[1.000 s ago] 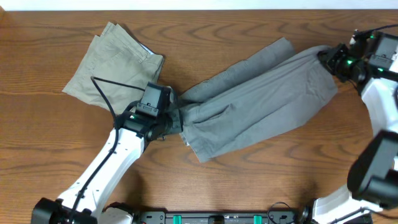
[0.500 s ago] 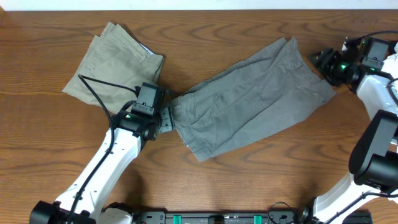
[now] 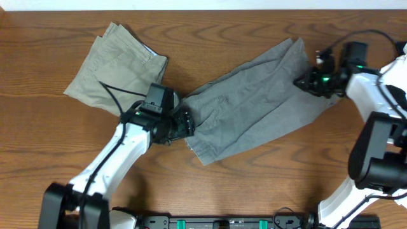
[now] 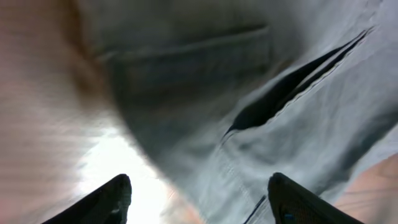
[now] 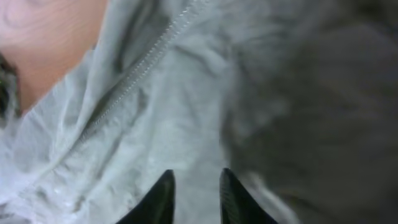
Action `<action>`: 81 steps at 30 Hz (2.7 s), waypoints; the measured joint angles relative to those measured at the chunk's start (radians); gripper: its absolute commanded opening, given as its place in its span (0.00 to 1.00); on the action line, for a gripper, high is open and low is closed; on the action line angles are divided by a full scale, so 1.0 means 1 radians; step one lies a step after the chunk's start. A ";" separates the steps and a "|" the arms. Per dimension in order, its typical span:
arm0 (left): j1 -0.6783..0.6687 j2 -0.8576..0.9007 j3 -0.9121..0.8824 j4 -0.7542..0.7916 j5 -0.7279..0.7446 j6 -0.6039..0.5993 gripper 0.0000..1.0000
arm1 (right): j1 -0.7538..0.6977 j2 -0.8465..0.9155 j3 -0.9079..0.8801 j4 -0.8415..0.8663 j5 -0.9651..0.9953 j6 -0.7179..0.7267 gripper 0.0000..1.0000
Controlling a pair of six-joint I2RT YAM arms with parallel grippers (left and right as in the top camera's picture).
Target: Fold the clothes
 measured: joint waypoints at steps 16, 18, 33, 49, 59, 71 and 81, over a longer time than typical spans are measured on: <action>0.048 0.197 -0.002 0.343 -0.009 0.100 0.47 | 0.033 0.006 -0.157 -0.011 0.283 0.328 0.01; 0.078 0.203 -0.002 0.320 -0.011 0.106 0.45 | 0.032 -0.008 -0.180 -0.026 0.258 0.335 0.01; 0.183 0.200 0.001 0.062 0.156 0.119 0.98 | 0.033 -0.197 -0.328 -0.046 0.121 0.177 0.31; 0.176 0.286 0.003 0.203 0.299 0.133 0.47 | 0.087 -0.304 -0.324 0.050 0.136 0.151 0.31; 0.170 0.308 0.002 0.314 0.448 0.138 0.06 | 0.118 -0.140 -0.324 0.063 0.228 0.190 0.18; 0.185 0.161 0.259 -0.073 0.446 0.230 0.06 | 0.153 -0.085 -0.271 0.015 0.199 0.248 0.18; 0.185 0.132 0.343 -0.278 0.240 0.285 0.64 | 0.190 -0.079 -0.272 0.014 0.147 0.255 0.22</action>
